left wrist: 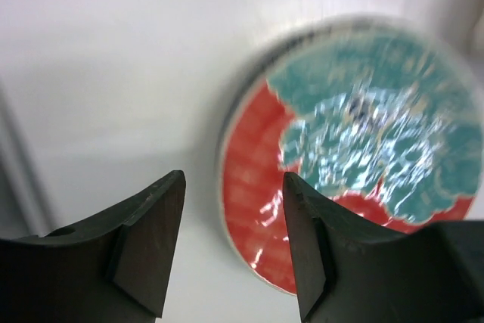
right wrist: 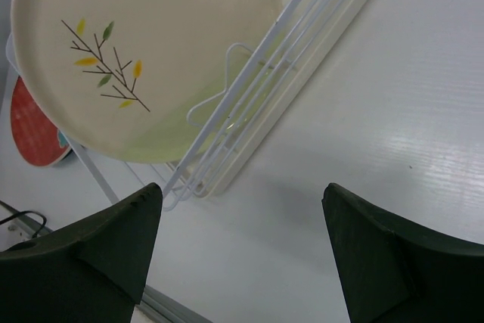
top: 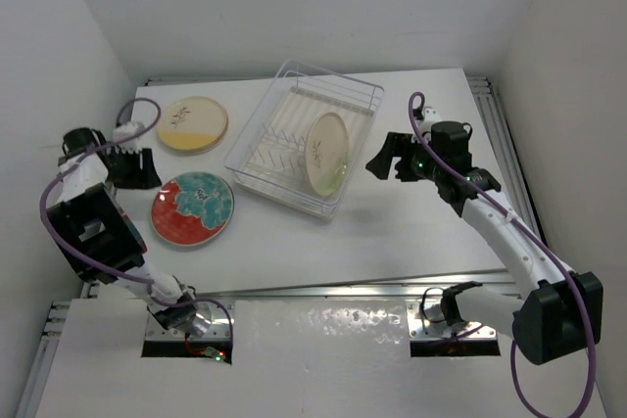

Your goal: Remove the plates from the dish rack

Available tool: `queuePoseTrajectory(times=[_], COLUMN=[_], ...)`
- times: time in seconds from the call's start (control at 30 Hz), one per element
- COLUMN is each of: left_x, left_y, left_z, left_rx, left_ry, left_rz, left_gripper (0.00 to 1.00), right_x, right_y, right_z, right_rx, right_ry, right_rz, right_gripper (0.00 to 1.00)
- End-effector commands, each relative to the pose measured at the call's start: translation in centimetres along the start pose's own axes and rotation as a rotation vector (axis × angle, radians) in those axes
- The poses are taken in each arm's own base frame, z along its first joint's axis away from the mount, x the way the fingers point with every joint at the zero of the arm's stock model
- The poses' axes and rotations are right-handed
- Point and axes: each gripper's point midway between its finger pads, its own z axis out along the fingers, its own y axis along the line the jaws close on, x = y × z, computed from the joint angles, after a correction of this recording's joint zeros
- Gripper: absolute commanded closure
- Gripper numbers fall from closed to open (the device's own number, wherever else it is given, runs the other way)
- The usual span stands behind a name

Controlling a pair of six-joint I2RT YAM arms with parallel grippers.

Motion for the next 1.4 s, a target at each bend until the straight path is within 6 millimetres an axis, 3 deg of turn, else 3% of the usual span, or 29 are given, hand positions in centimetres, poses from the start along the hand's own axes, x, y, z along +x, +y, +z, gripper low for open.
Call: queuePoseTrajectory(times=[0.0, 0.07, 0.1, 0.17, 0.2, 0.23, 0.27, 0.3, 0.33, 0.37, 0.4, 0.43, 0.47, 0.57, 0.6, 0.67, 0.73, 0.9, 0.97, 1.17, 1.23, 1.3, 1.37], left_x=[-10.3, -13.1, -15.8, -18.3, -21.1, -21.9, -24.1, -24.9, -25.3, -25.8, -26.1, -25.2, -24.2, -21.9, -21.7, -20.8, -20.0, -18.9, -18.4, -17.7, -17.7, -16.8, -15.3], left_y=[-0.3, -1.3, -2.9, -5.0, -9.2, -11.6, -16.0, -18.2, -20.6, -21.7, -27.0, -29.3, -33.8, -40.4, -41.4, -43.0, -43.3, -42.2, -41.7, -41.5, -41.4, -41.5, -42.6], left_z=[-6.1, -7.9, -8.8, -9.3, -9.6, -9.6, -10.1, -10.2, -10.0, -8.9, -8.9, -7.2, -6.8, -5.1, -4.8, -3.1, -1.3, 2.1, 3.1, 3.1, 2.9, 2.8, 2.5], left_rx=[-0.033, -0.031, -0.052, -0.119, -0.072, -0.028, 0.041, 0.075, 0.11, 0.093, 0.155, 0.175, 0.212, 0.301, 0.316, 0.319, 0.303, 0.17, 0.131, 0.119, 0.122, 0.14, 0.223], left_ry=[-0.274, -0.339, -0.367, -0.362, -0.4, -0.403, -0.439, -0.449, -0.438, -0.416, -0.421, -0.367, -0.35, -0.311, -0.307, -0.27, -0.231, -0.193, -0.177, -0.176, -0.174, -0.135, -0.084], left_rz=[0.082, 0.082, 0.141, 0.17, 0.251, 0.244, 0.304, 0.308, 0.285, 0.283, 0.349, 0.384, 0.459, 0.552, 0.551, 0.567, 0.562, 0.555, 0.55, 0.544, 0.548, 0.547, 0.533], left_gripper=[0.47, 0.45, 0.45, 0.44, 0.44, 0.42, 0.41, 0.4, 0.39, 0.39, 0.38, 0.37, 0.36, 0.31, 0.29, 0.28, 0.27, 0.29, 0.34, 0.48, 0.62, 0.69, 0.69], right_x=[-1.8, -1.9, -1.9, -1.8, -1.8, -1.9, -1.8, -1.9, -1.8, -1.5, -1.5, -1.3, -0.8, -0.1, 0.2, 1.0, 1.9, 2.9, 3.4, 3.4, 3.5, 3.5, 3.4], right_y=[0.2, -0.2, -0.7, -1.6, -2.3, -2.7, -3.1, -3.6, -3.8, -3.8, -3.8, -3.9, -4.0, -4.6, -4.7, -4.9, -5.0, -5.5, -5.6, -5.3, -5.3, -5.3, -5.3], right_z=[-0.5, -0.6, -0.6, -0.8, -0.9, -1.0, -1.1, -1.3, -1.4, -1.5, -1.8, -1.8, -2.0, -2.4, -2.7, -2.9, -3.3, -3.9, -4.0, -4.2, -4.2, -4.2, -4.3], right_rx=[0.025, 0.046, 0.076, 0.119, 0.162, 0.183, 0.205, 0.234, 0.241, 0.243, 0.242, 0.243, 0.247, 0.274, 0.279, 0.284, 0.284, 0.3, 0.298, 0.289, 0.287, 0.286, 0.288], right_ry=[-0.052, -0.059, -0.069, -0.076, -0.086, -0.093, -0.096, -0.106, -0.105, -0.103, -0.106, -0.104, -0.094, -0.082, -0.072, -0.059, -0.055, -0.07, -0.072, -0.079, -0.075, -0.073, -0.073], right_rz=[-0.025, -0.025, -0.021, -0.015, -0.008, -0.006, -0.005, -0.003, -0.001, -0.004, -0.009, -0.012, -0.016, -0.021, -0.022, -0.019, -0.014, 0.014, 0.023, 0.033, 0.035, 0.034, 0.029], right_gripper=[0.14, 0.14, 0.14, 0.13, 0.12, 0.11, 0.11, 0.1, 0.09, 0.09, 0.09, 0.08, 0.08, 0.08, 0.08, 0.08, 0.08, 0.08, 0.08, 0.09, 0.09, 0.09, 0.09])
